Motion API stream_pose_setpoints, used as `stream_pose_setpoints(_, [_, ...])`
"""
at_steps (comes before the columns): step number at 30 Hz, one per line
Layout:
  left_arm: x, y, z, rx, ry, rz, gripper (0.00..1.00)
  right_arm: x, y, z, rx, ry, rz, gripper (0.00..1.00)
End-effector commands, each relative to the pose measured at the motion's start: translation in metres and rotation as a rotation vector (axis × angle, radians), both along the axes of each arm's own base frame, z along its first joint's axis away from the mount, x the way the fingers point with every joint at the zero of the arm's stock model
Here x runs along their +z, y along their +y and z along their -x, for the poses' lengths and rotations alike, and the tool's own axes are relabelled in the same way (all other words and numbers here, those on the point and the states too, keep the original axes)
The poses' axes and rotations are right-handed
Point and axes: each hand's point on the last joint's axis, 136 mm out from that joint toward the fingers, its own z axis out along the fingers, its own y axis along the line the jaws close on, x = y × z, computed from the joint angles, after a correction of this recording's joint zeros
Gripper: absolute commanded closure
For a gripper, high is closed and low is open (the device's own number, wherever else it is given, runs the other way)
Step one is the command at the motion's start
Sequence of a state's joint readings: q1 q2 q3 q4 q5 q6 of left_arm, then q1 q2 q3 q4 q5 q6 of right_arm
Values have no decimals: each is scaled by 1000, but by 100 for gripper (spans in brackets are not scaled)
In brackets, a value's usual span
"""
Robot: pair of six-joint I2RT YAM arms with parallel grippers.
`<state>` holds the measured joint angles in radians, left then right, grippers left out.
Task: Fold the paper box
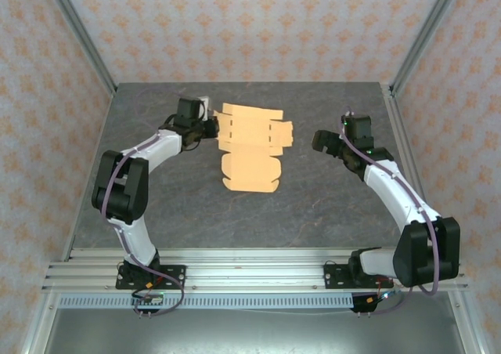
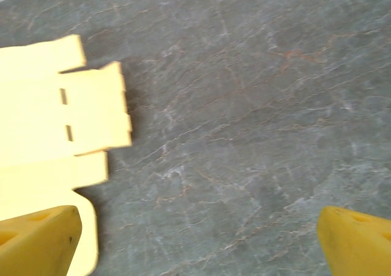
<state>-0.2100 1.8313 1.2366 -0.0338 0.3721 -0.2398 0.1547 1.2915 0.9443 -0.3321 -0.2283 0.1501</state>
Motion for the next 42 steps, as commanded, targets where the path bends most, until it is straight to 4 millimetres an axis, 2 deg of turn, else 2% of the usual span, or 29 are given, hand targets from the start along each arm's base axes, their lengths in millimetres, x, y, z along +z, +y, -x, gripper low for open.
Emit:
stream_pose_setpoints(1, [29,-29,-6,-145,-124,29,100,14,20,-8,77,-42,-70,1])
stream_pose_setpoints(5, [43,-46,-1,-213,-183,57,100,11,30,-10,147,-47,-80,1])
stream_pose_setpoints(9, [53,-48,11,-247,-224,70,100,11,36,-10,203,-49,-110,1])
stream_pose_setpoints(14, [62,-50,29,-302,-276,65,100,26,36,-9,268,-106,-203,3])
stream_pose_setpoints(20, [79,-61,43,-389,-347,109,100,46,58,-3,450,-176,-282,3])
stream_pose_setpoints(26, [95,-70,59,-498,-395,107,100,46,61,-11,501,-143,-247,4])
stream_pose_setpoints(35, [117,-84,83,-670,-428,116,100,63,68,-25,575,-158,-158,5])
stream_pose_setpoints(42, [126,-85,91,-717,-433,93,100,56,83,-22,654,-125,-91,5])
